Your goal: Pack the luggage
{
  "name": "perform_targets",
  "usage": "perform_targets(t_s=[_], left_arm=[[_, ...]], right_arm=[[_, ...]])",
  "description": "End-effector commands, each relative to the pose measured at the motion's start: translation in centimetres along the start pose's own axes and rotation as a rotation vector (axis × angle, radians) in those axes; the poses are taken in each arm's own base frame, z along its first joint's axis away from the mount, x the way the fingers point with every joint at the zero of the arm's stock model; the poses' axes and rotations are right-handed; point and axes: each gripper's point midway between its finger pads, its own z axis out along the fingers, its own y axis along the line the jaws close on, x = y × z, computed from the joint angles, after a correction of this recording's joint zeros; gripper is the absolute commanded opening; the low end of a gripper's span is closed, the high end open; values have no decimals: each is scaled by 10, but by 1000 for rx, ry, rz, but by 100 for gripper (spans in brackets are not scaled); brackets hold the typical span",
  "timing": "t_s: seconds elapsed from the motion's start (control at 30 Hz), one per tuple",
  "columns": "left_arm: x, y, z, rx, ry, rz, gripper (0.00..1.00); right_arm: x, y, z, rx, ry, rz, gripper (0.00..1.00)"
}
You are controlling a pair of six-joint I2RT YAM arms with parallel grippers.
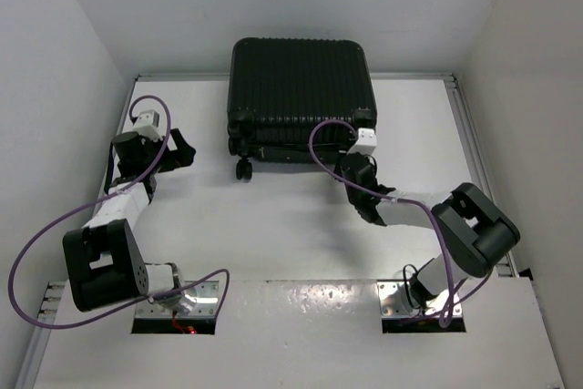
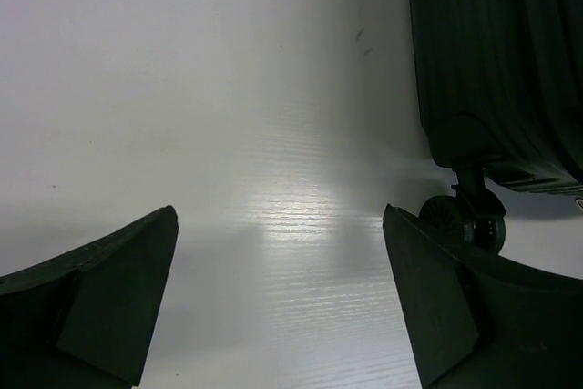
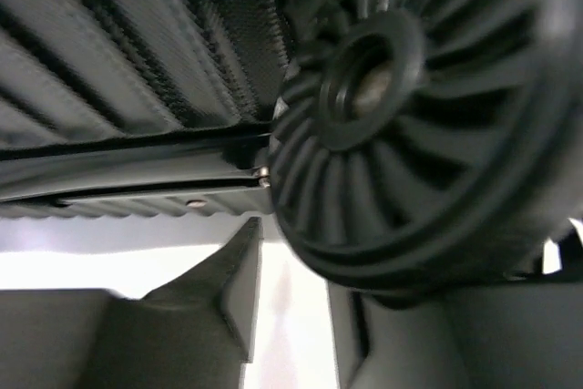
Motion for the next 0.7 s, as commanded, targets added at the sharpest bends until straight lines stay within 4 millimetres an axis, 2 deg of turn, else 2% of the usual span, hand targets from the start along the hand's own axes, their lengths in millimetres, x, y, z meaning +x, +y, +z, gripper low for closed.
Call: perform_targets(t_s=[0.0, 0.03, 0.17, 0.23, 0.37, 0.47, 0.5, 0.53, 0.57, 0.6, 0.63, 0.67], left_arm=[[-16, -7, 2, 29, -49, 30, 100], [-11, -6, 2, 27, -40, 27, 100], [-11, -10, 3, 35, -38, 31, 100], [-11, -10, 3, 35, -38, 31, 100], [-12, -18, 1, 66, -40, 29, 100], [-14, -25, -4, 93, -53, 37, 100], [-13, -23, -7, 94, -55, 33, 100], [-11, -26, -9, 110, -59, 37, 100], [-17, -27, -14, 113, -85, 34, 100], [-10, -31, -16, 135, -75, 32, 100], [-13, -34, -19, 150, -83, 38, 100], [-12, -37, -23, 162, -92, 53, 100]], right_arm=[[-43, 6, 14, -10, -116, 48, 31], [-46, 2, 16, -8, -126, 49, 24], [-50, -2, 20, -17, -132, 40, 6], [-52, -1, 20, -35, -135, 39, 0], [-58, 0, 15, -76, -160, 21, 0], [-47, -2, 0, -134, -144, -20, 5], [-52, 3, -6, -178, -161, -43, 5], [-52, -2, -14, -183, -171, -63, 5], [-38, -8, -19, -183, -146, -86, 5], [-44, -12, -24, -182, -174, -85, 7], [-21, -25, -34, -176, -142, -114, 8], [-26, -25, -38, -192, -182, -104, 8]])
